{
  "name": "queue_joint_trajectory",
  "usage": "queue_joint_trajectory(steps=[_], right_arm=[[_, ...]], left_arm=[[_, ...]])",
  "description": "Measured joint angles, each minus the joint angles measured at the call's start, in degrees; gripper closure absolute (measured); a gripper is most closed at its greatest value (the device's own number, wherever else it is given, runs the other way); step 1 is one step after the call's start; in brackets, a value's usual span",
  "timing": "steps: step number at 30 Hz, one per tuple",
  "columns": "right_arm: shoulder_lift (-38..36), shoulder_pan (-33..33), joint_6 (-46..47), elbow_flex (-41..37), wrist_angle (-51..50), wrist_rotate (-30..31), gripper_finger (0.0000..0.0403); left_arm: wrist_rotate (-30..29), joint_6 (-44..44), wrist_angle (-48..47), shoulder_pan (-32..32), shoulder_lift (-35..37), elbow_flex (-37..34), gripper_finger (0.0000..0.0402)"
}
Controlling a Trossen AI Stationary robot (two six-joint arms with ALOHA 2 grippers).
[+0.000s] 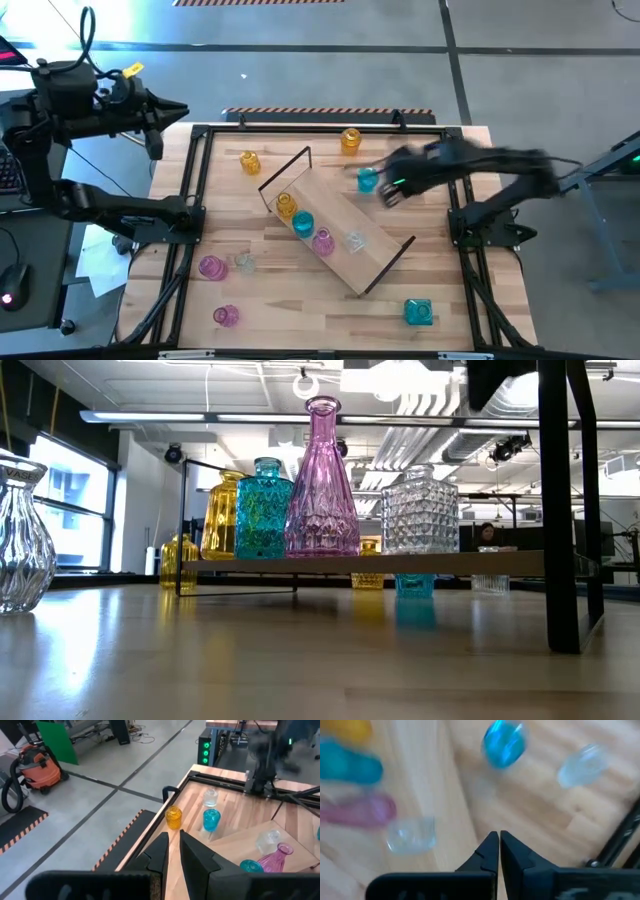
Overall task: Sort vases onto shelf
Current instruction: Put the top left crystal vase on the shelf
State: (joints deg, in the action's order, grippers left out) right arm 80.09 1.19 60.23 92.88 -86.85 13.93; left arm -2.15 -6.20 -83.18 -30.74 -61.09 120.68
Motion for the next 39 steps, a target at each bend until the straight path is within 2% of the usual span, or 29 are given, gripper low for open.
queue_joint_trajectory(steps=[4, 7, 10, 14, 17, 19, 23, 28, 35, 39], right_arm=[[-11.35, 1.05, 5.88, -0.58, -1.23, 9.17, 0.0403], [-17.67, 1.46, 7.71, -5.89, 0.7, 9.25, 0.0403], [-20.52, 1.42, 7.93, -14.82, 8.24, 4.88, 0.0403], [-19.85, 1.48, 6.42, -27.21, 24.12, -4.3, 0.0403], [-18.37, 1.34, 5.94, -33.18, 36.53, -9.51, 0.0403], [-16.65, 1.05, 6.83, -35.05, 39.81, -12.1, 0.0403], [-11.84, 0.22, 6.74, -35.11, 40.73, -17.6, 0.0403], [-4.7, -1.91, 1.32, -28.7, 40.38, -20.27, 0.0403], [4.71, -4.69, -6.38, -18.59, 24.59, -20.95, 0.0403], [6.64, -5.6, -8.64, -18.18, 24.02, -25.52, 0.0403]], left_arm=[[0.0, 0.33, 0.02, 0.02, 0.47, 0.07, 0.0365], [0.0, 1.27, 0.0, 0.02, 0.41, 0.07, 0.0364], [0.01, 1.62, 0.0, 0.02, 0.38, 0.07, 0.0364], [0.0, 1.68, 0.02, 0.01, 0.38, 0.07, 0.0364], [0.0, 1.68, 0.09, 0.02, 0.16, 0.04, 0.0364], [0.0, 1.68, 0.39, 0.0, 0.01, 0.04, 0.0364], [0.0, 1.68, 0.33, 0.01, -0.01, 0.02, 0.0364], [0.0, 1.68, 0.31, 0.01, -0.03, 0.02, 0.0364], [0.0, 1.68, 0.28, 0.0, -0.01, 0.02, 0.0364], [0.0, 1.68, 0.22, 0.02, 0.07, 0.02, 0.0364]])
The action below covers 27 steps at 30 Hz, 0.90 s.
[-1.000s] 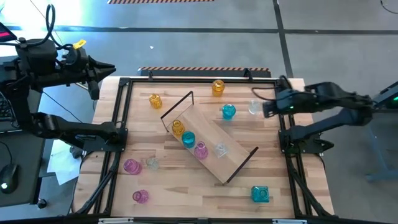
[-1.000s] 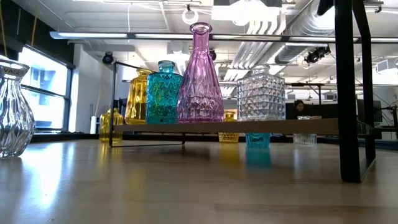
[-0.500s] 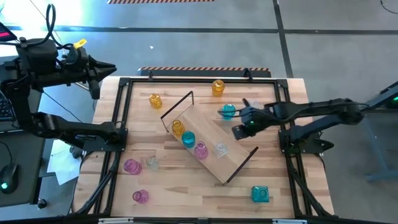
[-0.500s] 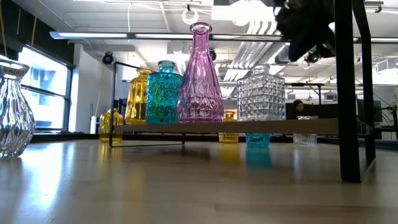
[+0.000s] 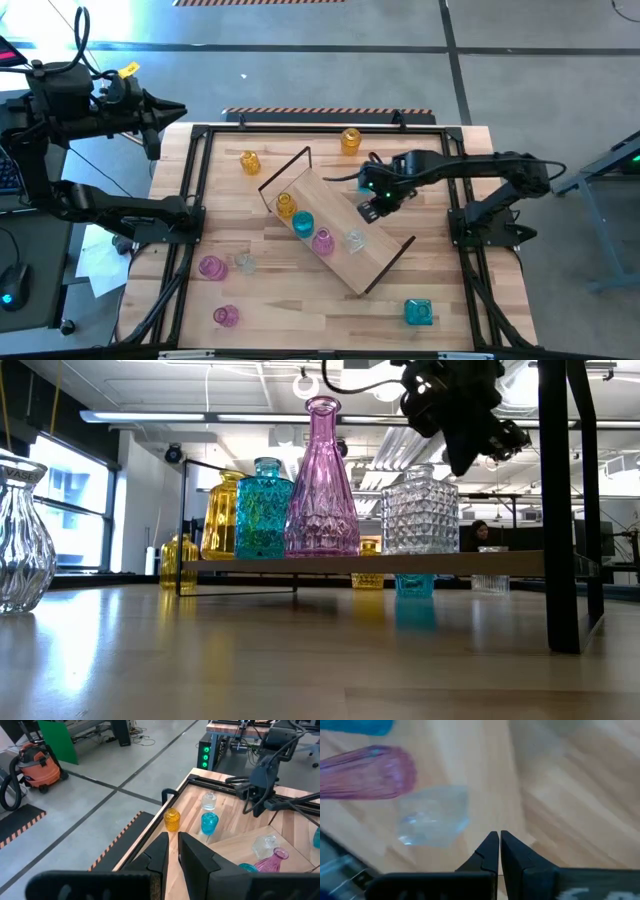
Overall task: Sort vases onto shelf
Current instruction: Put the top left crystal vase on the shelf
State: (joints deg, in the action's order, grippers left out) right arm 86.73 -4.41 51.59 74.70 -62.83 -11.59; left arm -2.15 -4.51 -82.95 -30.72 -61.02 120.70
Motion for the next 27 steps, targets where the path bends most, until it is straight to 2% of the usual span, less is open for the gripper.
queue_joint_trajectory(steps=[14, 27], right_arm=[[6.87, 0.05, -3.05, 0.02, 4.77, -5.56, 0.0403], [7.53, 0.71, -3.04, -0.3, 9.21, -7.55, 0.0403]], left_arm=[[0.0, -0.14, 0.0, 0.0, 0.0, 0.0, 0.0364], [0.0, -0.17, 0.0, 0.0, 0.0, 0.0, 0.0364]])
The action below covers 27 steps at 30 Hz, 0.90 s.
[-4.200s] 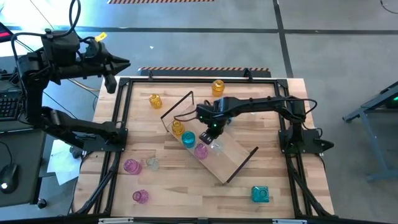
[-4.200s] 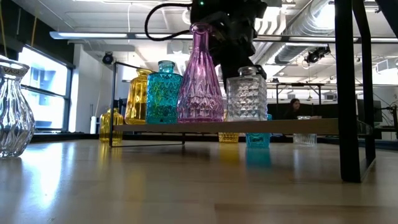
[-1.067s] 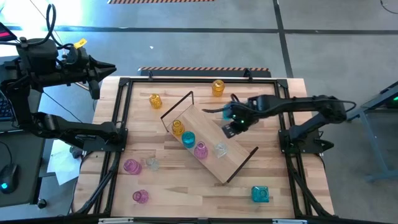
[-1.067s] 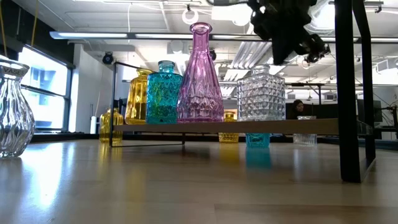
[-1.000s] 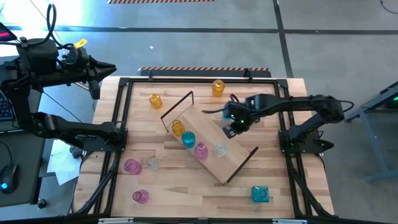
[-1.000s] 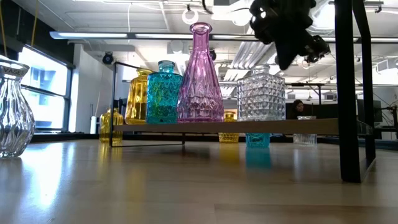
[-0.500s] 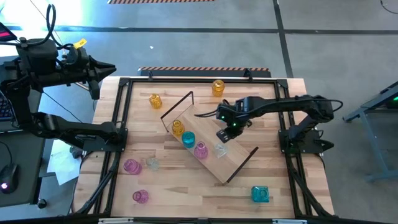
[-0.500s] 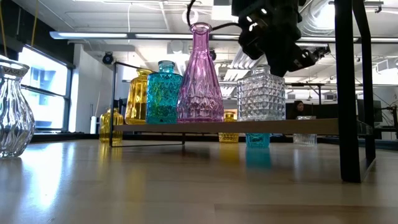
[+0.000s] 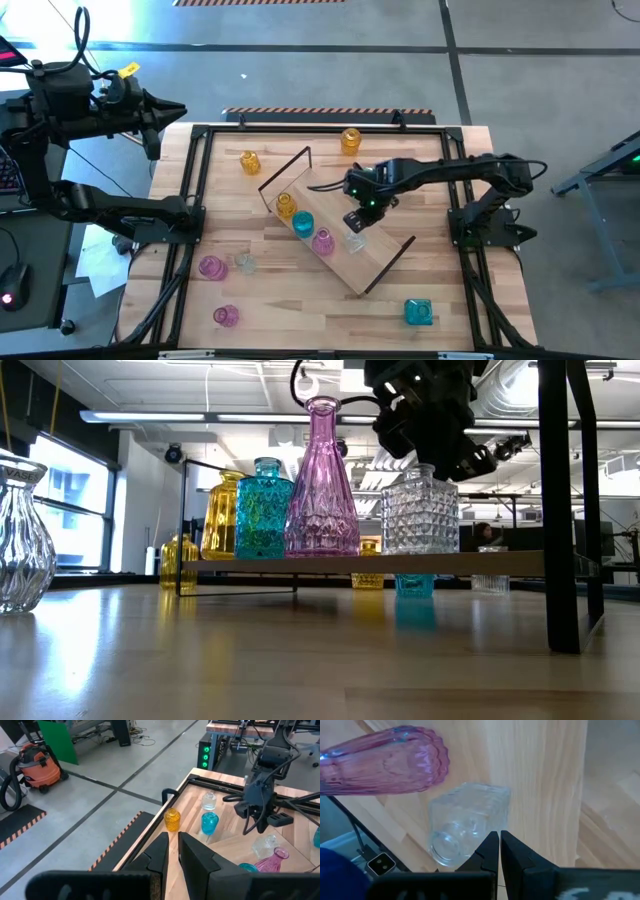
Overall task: Sort vases onto shelf
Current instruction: Put the top left crystal vase on the shelf
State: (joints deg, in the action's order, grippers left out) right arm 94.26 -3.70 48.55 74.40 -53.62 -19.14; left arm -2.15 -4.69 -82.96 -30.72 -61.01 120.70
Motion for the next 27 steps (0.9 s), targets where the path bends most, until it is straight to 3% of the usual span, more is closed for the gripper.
queue_joint_trajectory(steps=[15, 27], right_arm=[[0.02, 3.59, 3.48, -2.16, 2.81, -1.4, 0.0403], [0.02, 1.08, 1.99, -2.16, 4.8, 4.36, 0.0403]], left_arm=[[0.01, 0.01, 0.0, 0.0, 0.0, 0.0, 0.0364], [0.02, 0.14, 0.01, 0.0, 0.0, 0.0, 0.0364]])
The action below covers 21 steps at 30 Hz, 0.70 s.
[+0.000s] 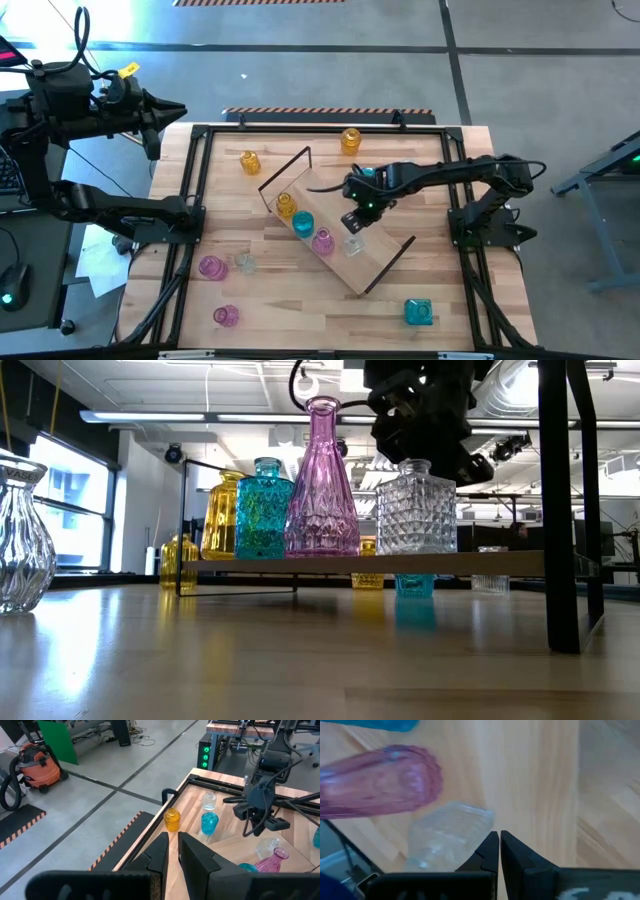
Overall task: Sort vases onto shelf
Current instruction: Put the top left crystal vase on the shelf
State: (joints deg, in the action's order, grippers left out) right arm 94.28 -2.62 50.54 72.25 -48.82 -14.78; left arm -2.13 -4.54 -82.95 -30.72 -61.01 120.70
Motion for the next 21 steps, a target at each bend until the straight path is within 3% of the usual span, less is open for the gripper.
queue_joint_trajectory(steps=[21], right_arm=[[0.0, 3.76, 0.11, 0.0, 7.29, -8.42, 0.0403]], left_arm=[[0.0, 0.9, 0.01, 0.0, -0.04, 0.0, 0.0364]])
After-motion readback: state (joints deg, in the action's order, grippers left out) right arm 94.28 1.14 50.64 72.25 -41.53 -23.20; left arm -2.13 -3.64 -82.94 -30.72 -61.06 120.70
